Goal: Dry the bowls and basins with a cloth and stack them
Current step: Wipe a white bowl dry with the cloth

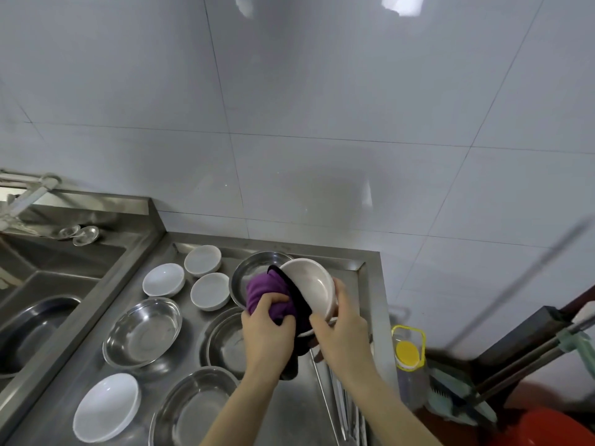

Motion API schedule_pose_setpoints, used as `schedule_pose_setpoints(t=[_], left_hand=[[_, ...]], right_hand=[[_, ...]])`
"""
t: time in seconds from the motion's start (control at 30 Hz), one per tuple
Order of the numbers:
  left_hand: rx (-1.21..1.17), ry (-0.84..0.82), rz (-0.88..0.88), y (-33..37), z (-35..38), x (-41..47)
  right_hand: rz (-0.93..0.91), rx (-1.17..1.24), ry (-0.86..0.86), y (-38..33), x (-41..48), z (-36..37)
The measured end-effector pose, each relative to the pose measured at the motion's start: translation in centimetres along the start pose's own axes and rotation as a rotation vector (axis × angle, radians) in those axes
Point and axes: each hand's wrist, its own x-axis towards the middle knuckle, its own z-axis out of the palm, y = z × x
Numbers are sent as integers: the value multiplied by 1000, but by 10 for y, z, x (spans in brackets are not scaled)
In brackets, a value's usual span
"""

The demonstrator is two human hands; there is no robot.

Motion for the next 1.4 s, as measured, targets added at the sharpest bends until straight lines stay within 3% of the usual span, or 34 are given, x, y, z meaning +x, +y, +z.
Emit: schedule_pose_setpoints(t=[0.1, 0.3, 0.4, 0.47, 0.53, 0.63, 0.73, 0.83, 0.93, 1.07, 1.13, 1.3, 1.4], left_hand=[[122, -62, 75, 0, -4, -3], [370, -364, 319, 0, -24, 11], [337, -305, 315, 0, -24, 19], [270, -277, 269, 0, -27, 24], [178, -297, 198, 2, -33, 28], [91, -347, 157, 5, -43, 31], [22, -392, 161, 9, -46, 32], [-103, -417, 89, 13, -51, 31], [-181, -282, 15, 13, -57, 29], [57, -141, 138, 13, -61, 29], [25, -198, 143, 18, -57, 24], [-429, -389, 32, 40, -42, 8], [-446, -430, 66, 44, -46, 13]], right_hand=[[17, -11, -62, -1, 3, -12], [99, -300, -574, -19, 45, -62], [15, -311, -503, -19, 52, -59], [-159, -408, -311, -12, 47, -54], [-478, -520, -113, -4, 38, -52], [-959, -672, -177, 8, 31, -50], [-1185, -829, -236, 22, 31, -46], [-1100, -833, -234, 30, 31, -45], [-903, -649, -181, 37, 31, -50], [-473, -309, -69, 30, 23, -60], [-430, -216, -57, 23, 19, -55], [-445, -110, -40, 11, 18, -39], [-422, -39, -57, 5, 20, -42]])
